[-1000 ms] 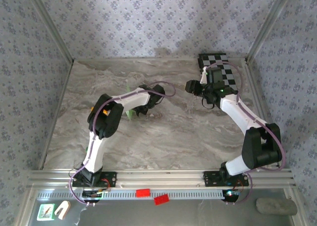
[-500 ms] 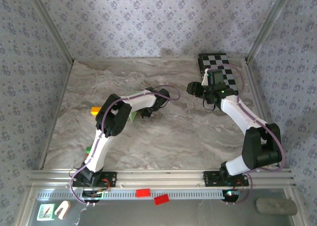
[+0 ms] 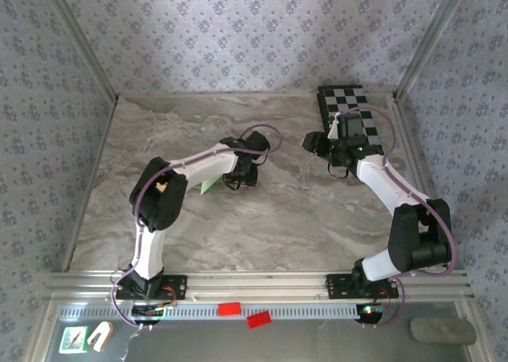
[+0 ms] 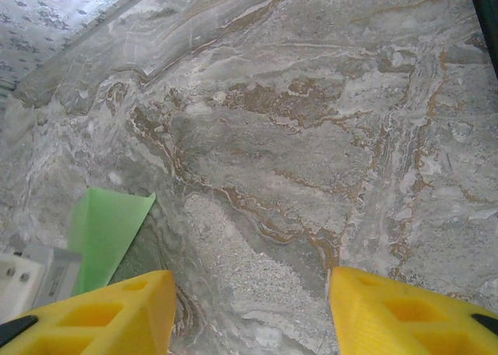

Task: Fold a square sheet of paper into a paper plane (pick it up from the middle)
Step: Turn over the paper at the center of the table, then move the paper to the center of the table.

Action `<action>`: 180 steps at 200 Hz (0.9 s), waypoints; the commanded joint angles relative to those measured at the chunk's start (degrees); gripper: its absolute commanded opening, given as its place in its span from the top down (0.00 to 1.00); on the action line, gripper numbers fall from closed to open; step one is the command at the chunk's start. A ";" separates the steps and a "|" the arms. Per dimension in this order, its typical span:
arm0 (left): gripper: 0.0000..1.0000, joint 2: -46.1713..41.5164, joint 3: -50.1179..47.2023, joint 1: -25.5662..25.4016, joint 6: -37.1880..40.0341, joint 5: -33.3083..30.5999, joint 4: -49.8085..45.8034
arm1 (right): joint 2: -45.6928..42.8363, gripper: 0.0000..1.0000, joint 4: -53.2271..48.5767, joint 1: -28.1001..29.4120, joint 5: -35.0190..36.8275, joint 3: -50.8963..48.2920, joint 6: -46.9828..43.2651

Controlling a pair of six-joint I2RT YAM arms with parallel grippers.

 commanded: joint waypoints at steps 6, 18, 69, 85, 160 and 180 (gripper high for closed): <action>0.50 -7.20 -5.25 -0.25 -6.96 15.09 9.79 | -1.69 0.42 2.06 -0.30 -1.57 -1.23 1.52; 0.49 -9.78 -6.97 -0.24 -7.64 16.31 11.52 | -1.58 0.42 2.36 -0.29 -2.07 -1.30 1.69; 0.39 -16.87 -16.78 8.08 -9.92 19.04 18.02 | -0.65 0.40 2.60 0.52 -2.54 -0.75 1.60; 0.37 -16.50 -19.14 10.19 -10.92 20.19 20.49 | -0.31 0.40 2.95 1.05 -2.54 -0.76 1.83; 0.30 -12.27 -20.99 15.81 -11.57 17.01 24.77 | 2.46 0.40 3.13 3.09 -3.41 1.13 2.18; 0.30 -11.05 -20.92 16.70 -11.83 16.20 25.56 | 3.55 0.40 3.02 3.76 -3.81 1.57 2.52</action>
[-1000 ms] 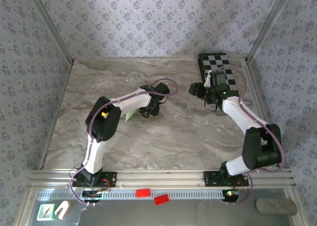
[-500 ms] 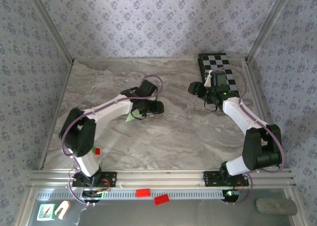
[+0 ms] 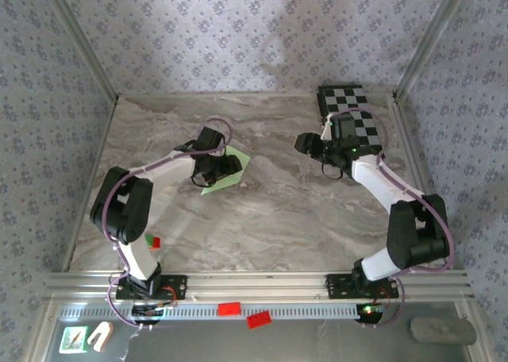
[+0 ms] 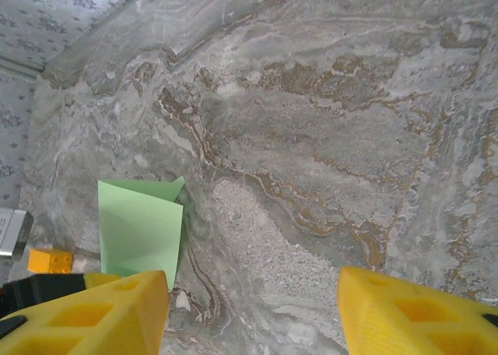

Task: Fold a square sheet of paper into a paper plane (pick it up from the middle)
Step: Move the paper to the center of the table.

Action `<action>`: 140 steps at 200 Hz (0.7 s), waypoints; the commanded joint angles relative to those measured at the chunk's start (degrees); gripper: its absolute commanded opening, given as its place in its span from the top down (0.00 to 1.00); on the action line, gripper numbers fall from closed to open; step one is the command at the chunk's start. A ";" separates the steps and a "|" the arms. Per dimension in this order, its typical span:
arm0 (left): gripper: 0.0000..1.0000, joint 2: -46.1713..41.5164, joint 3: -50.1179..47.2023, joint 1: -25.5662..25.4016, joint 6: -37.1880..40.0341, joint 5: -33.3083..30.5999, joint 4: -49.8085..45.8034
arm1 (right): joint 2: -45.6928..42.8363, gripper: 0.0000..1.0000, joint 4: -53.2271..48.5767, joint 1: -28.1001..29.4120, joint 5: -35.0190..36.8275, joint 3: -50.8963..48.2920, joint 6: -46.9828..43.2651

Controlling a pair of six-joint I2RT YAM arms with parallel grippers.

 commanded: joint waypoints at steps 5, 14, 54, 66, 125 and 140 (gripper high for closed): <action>0.29 2.05 0.31 1.30 -0.83 -2.13 2.30 | 1.73 0.40 0.18 1.10 -1.36 2.08 0.93; 0.29 2.36 0.07 1.64 -0.98 -2.36 2.78 | 2.27 0.40 0.25 1.46 -1.58 2.17 1.10; 0.28 3.24 -1.44 3.26 -2.47 -1.72 5.11 | 5.23 0.40 0.61 3.45 -2.79 2.88 1.92; 0.28 3.67 -1.82 3.76 -3.23 -0.98 5.47 | 6.33 0.40 0.52 4.17 -3.15 3.40 2.09; 0.31 6.24 -2.02 4.88 -5.74 6.02 5.40 | 12.32 0.41 -0.69 8.17 -3.83 6.87 4.05; 0.34 6.34 -2.47 4.47 -6.43 8.44 6.08 | 13.52 0.43 -1.58 8.98 -3.45 7.87 4.79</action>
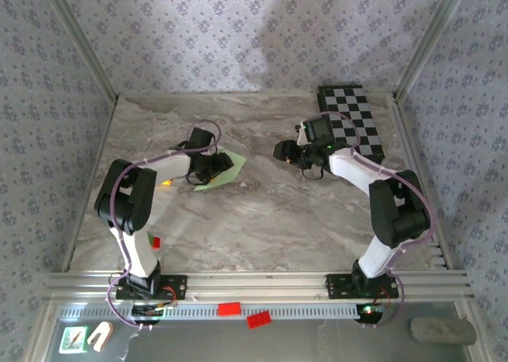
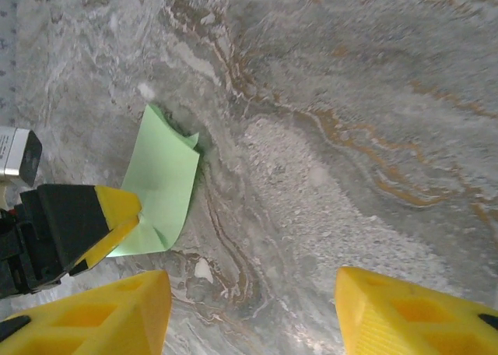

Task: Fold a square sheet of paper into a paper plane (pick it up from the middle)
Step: Move the paper to the center of the table.

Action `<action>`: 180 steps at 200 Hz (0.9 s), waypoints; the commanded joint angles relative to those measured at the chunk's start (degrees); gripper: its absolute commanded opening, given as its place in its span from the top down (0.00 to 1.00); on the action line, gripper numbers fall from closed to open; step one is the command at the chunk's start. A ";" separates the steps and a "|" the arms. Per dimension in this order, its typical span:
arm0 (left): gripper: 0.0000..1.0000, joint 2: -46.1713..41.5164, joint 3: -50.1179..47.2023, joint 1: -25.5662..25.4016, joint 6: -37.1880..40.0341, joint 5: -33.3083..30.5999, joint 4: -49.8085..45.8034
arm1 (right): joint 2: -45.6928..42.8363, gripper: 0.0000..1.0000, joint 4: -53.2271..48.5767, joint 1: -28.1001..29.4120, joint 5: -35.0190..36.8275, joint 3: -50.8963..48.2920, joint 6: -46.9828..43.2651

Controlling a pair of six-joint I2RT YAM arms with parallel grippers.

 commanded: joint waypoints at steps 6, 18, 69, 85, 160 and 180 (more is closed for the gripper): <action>0.36 1.84 -0.95 -0.88 -1.78 6.13 0.51 | 2.50 0.45 -2.09 1.32 -0.25 3.14 2.71; 0.37 1.68 -1.24 -1.98 -2.68 6.98 0.46 | 3.59 0.49 -2.45 1.68 -0.31 3.98 3.36; 0.45 1.75 -3.11 -8.76 -13.62 7.54 5.10 | 9.41 0.65 -6.45 5.12 0.93 9.24 5.52; 0.50 1.75 -3.71 -9.87 -16.80 7.53 7.77 | 11.18 0.70 -7.61 6.34 1.16 10.42 5.89; 0.60 -1.05 -4.09 -10.19 -18.90 9.86 10.22 | 18.08 0.76 -14.14 8.16 2.46 14.50 2.67; 0.56 -2.58 -3.75 -10.17 -17.07 10.62 8.94 | 19.79 0.76 -16.55 8.12 2.90 15.95 0.70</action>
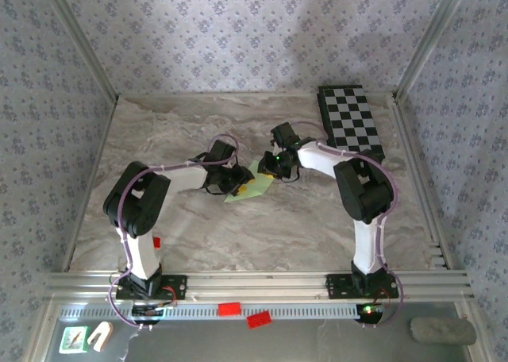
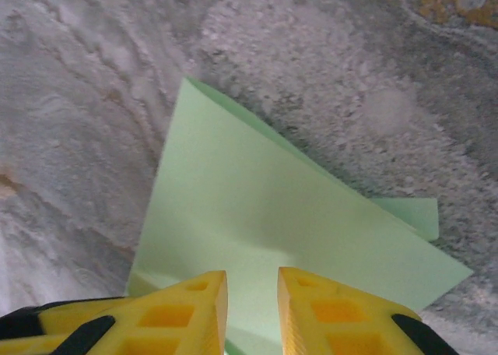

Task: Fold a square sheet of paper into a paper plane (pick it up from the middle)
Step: Move the paper to the center of the table, then fold the wing for the fifth time at the center of the table.

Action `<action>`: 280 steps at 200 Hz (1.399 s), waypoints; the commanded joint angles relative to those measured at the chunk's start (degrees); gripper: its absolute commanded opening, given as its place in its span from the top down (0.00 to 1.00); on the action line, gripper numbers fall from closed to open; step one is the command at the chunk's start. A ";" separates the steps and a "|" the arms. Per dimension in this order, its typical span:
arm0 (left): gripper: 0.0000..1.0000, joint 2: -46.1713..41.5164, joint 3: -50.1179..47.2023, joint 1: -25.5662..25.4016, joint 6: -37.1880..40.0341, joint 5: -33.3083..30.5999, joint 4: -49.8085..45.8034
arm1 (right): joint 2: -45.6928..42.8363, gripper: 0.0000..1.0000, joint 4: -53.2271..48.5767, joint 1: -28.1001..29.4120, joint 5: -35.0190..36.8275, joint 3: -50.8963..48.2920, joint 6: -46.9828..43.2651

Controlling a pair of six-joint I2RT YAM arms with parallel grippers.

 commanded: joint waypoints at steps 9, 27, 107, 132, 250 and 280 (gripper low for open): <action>0.53 -3.73 0.46 0.23 2.55 1.86 -2.36 | 3.16 0.76 -6.69 0.26 1.24 3.89 -5.95; 0.51 -5.04 1.03 0.36 5.84 0.26 -7.38 | 4.28 0.75 -8.49 0.09 1.24 5.27 -9.01; 0.60 -5.01 0.84 0.72 9.18 -1.75 -11.94 | 6.34 0.73 -10.14 -0.67 -1.21 9.55 -16.54; 0.61 -3.86 0.48 0.73 9.27 -2.20 -12.26 | 7.00 0.72 -10.29 -0.62 -1.56 10.55 -17.07; 0.67 -1.27 -4.33 1.99 1.38 0.60 -5.78 | -12.68 0.55 6.00 -2.72 -1.89 -11.49 11.02; 0.67 -1.12 -5.87 2.46 -1.05 1.73 -3.42 | -13.90 0.54 8.40 -0.98 -2.27 -15.67 17.06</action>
